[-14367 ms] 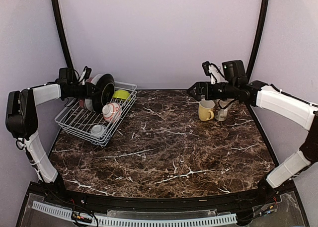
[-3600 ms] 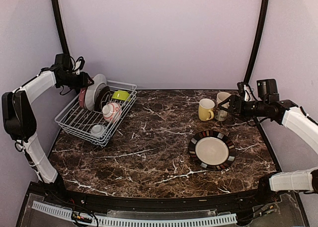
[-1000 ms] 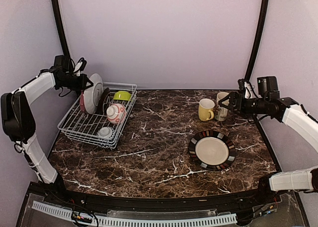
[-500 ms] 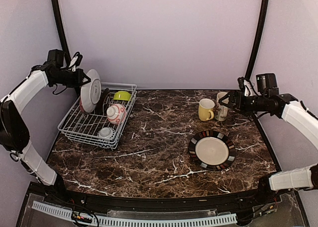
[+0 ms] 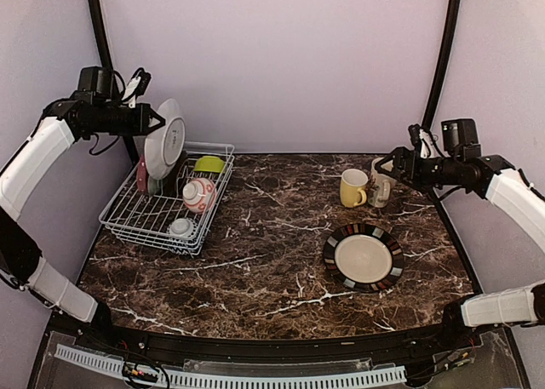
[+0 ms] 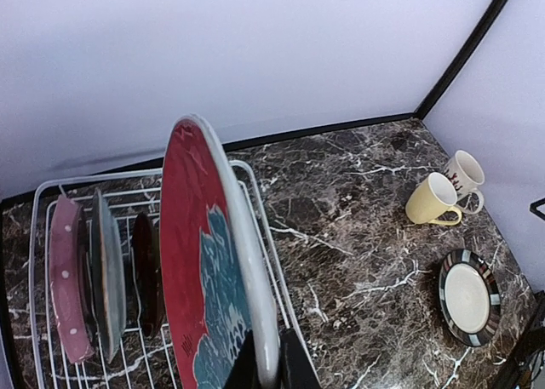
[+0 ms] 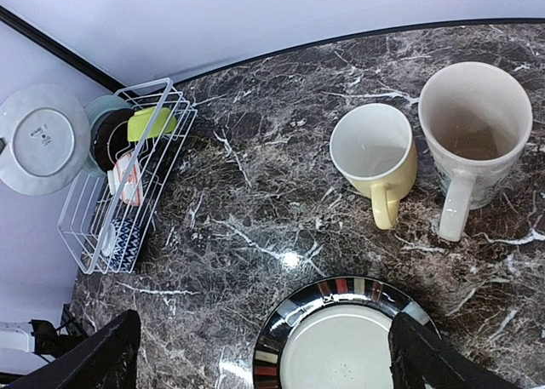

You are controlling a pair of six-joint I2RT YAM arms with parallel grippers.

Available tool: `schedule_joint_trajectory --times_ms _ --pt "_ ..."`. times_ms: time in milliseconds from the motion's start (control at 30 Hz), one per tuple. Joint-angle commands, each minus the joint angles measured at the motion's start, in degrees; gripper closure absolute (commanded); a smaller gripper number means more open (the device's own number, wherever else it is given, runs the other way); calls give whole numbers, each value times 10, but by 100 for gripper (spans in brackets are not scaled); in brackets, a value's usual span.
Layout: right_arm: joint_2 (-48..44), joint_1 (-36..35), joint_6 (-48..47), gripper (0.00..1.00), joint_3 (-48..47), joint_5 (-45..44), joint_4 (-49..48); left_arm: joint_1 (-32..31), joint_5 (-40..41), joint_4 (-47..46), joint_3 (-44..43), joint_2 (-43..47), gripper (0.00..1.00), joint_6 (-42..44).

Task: Unload the mixed dishes from the dish rack
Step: Grab the plate from the dish rack, then pass from the left arm to the right

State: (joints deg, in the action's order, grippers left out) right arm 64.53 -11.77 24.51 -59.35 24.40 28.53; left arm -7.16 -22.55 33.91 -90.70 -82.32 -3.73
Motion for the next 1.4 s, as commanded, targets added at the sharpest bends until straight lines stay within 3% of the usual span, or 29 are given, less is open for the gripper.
schedule_joint_trajectory --times_ms 0,333,567,867,1000,1200,1367 --pt "-2 -21 6 1 -14 -2 -5 -66 37 -44 -62 57 99 32" --pt "52 -98 46 1 -52 -23 -24 -269 182 -39 -69 55 99 121" --pt "132 -148 107 1 -117 -33 -40 -413 327 -126 39 60 99 203" --pt "231 -196 248 1 -143 -11 -110 -542 508 -263 183 43 99 327" --pt "268 -220 286 1 -142 -1 -158 -579 560 -315 220 23 99 378" --pt "299 -241 299 2 -155 7 -192 -598 576 -327 224 -8 99 396" --pt "314 -244 319 17 -134 30 -232 -605 590 -334 223 -23 99 414"
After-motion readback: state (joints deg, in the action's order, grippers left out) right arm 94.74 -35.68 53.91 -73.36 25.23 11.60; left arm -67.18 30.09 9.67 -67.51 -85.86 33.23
